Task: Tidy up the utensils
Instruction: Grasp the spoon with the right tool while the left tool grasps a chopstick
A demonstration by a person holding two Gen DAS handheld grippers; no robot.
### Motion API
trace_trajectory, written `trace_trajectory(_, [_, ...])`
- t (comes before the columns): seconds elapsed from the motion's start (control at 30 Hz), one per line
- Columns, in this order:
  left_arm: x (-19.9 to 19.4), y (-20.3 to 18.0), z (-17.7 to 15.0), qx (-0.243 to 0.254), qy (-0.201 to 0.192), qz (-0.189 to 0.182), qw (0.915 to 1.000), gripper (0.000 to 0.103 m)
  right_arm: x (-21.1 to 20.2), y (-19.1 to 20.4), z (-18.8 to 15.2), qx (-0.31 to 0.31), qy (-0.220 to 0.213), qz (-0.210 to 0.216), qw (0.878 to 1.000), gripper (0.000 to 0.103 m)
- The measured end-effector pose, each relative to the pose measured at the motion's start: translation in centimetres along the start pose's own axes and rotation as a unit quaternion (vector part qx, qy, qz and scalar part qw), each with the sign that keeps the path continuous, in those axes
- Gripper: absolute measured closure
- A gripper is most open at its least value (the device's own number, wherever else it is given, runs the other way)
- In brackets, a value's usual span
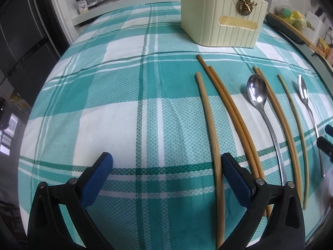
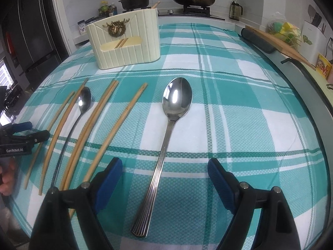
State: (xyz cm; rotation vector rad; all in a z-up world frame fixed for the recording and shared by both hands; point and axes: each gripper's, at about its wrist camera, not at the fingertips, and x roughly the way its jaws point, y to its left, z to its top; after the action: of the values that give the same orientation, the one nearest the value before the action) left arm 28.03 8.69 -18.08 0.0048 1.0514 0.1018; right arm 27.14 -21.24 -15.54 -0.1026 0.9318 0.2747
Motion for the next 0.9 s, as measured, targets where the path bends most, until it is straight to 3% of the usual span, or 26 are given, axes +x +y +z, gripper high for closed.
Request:
trace_trajectory(0.27, [1.0,0.0,1.9,0.011,0.018,-0.007,0.9998,0.000,1.3,-0.5,0.6,0.004,0.010,-0.009,1.000,0.017])
trace_trajectory(0.53, [2.7,0.2,4.5,-0.007,0.031,-0.026,0.9991,0.004,3.7,0.0,3.5,-0.016,0.017,-0.029,0.999,0.016])
trace_trajectory(0.63, [2.7,-0.5,5.1,0.003,0.028,-0.029,0.9992,0.015,4.4,-0.2,4.4,-0.014,0.012,-0.032,0.999,0.016])
trace_trajectory(0.9, [1.8,-2.6,5.3,0.033,0.019,-0.044,0.9983,0.059,6.1,-0.4,6.4,-0.009,-0.002,-0.039,0.999,0.018])
